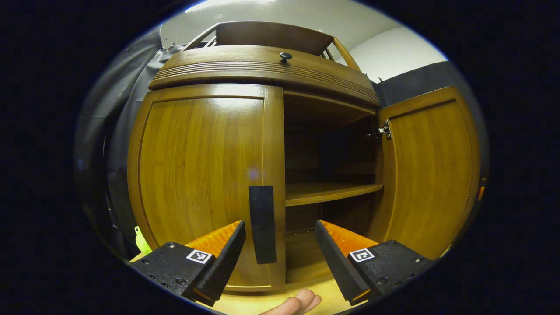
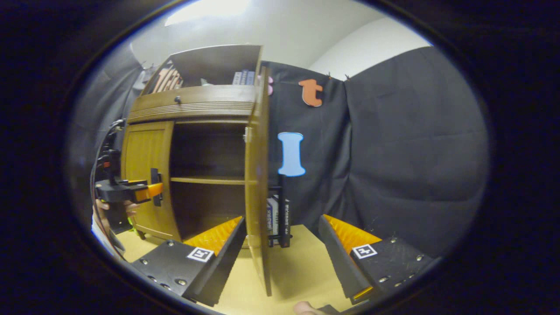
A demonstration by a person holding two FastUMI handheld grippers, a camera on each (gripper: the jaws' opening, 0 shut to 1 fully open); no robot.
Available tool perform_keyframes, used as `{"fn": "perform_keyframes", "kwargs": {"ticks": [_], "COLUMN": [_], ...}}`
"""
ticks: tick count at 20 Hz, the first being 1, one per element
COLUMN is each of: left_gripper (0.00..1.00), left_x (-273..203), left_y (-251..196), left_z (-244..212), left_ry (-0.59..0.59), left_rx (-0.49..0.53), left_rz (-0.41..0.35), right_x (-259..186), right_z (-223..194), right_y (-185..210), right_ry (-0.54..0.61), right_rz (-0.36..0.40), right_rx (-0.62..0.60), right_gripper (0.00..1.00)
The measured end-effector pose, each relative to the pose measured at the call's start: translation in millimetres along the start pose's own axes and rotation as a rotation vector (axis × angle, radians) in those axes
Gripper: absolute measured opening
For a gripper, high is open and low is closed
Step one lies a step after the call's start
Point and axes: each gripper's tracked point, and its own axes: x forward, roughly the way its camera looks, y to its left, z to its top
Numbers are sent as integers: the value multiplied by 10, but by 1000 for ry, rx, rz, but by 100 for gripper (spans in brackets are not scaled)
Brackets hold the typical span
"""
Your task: Open the right door of the double-door shoe cabinet with the right hand, and open the left door with the left hand.
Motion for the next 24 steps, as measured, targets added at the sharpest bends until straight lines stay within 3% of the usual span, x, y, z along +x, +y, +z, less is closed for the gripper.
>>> {"fn": "perform_keyframes", "kwargs": {"ticks": [2,3,5,7,8,9,12,20,24], "left_gripper": [99,98,91,73,65,56,30,30,29], "left_x": [48,87,192,361,359,368,350,181,36], "left_y": [73,120,239,216,190,181,201,169,215], "left_z": [70,95,127,-30,-189,-102,-91,67,7], "left_ry": [-43,-63,-121,-79,8,-43,-19,44,109], "left_rx": [5,-5,-47,-68,-64,-62,-40,-41,-26], "left_rz": [17,30,71,35,23,9,-15,-79,-64], "right_x": [-122,-207,-338,-414,-447,-473,-479,-583,-697], "right_z": [41,24,-25,-27,11,52,112,283,447], "right_y": [310,491,777,975,1038,1075,1053,898,842], "right_ry": [-33,-39,-49,-62,-72,-88,-103,-48,-37], "right_rz": [44,74,123,150,155,161,146,102,74], "right_rx": [-15,-16,-26,-34,-26,-11,0,84,70], "right_gripper": [100,95,99,99,96,96,96,96,100]}}
